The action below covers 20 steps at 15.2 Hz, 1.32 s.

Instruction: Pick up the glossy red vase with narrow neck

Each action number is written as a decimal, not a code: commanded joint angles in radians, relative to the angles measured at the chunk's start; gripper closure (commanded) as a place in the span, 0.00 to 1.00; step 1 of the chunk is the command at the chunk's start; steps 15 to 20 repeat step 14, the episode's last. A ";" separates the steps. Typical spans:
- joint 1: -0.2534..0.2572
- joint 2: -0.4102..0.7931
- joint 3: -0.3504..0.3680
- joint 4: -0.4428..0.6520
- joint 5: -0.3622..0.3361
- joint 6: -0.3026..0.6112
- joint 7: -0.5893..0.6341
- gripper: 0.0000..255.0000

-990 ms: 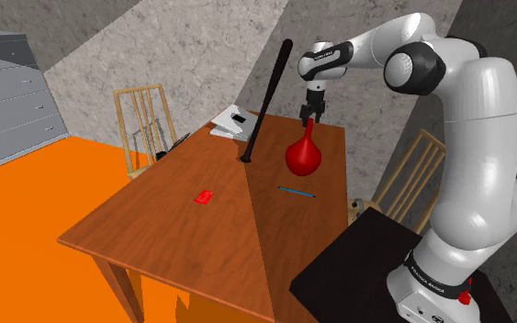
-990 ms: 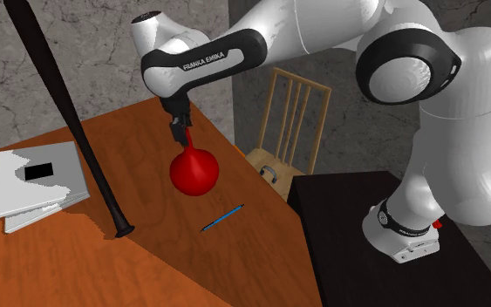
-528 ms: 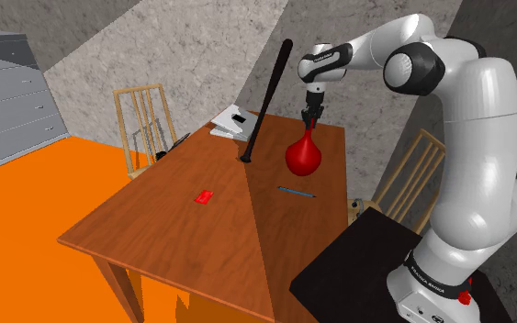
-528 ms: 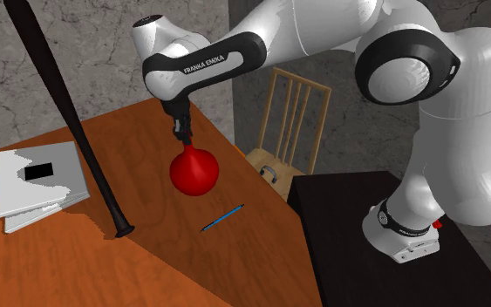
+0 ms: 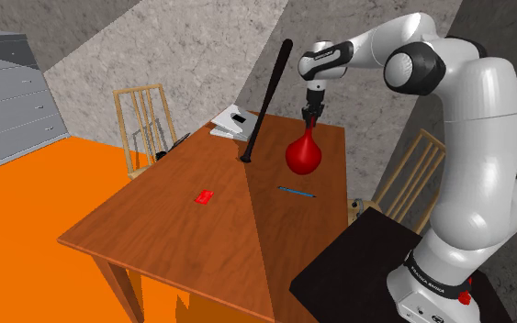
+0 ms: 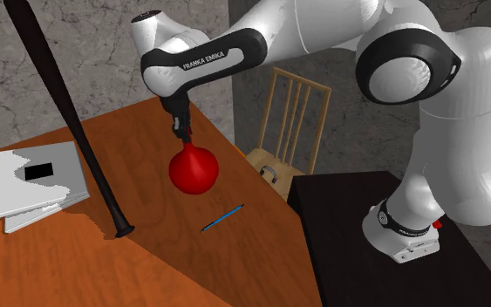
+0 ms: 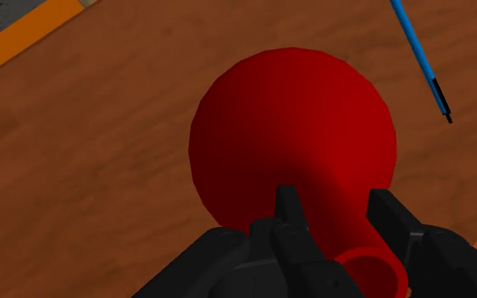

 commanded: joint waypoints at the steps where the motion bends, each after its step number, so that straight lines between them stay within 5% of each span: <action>1: 0.001 -0.011 -0.001 0.010 -0.002 -0.020 0.001 1.00; 12: -0.002 -0.033 -0.004 0.126 -0.007 -0.157 0.003 1.00; 20: -0.002 -0.033 -0.004 0.128 -0.007 -0.159 0.003 1.00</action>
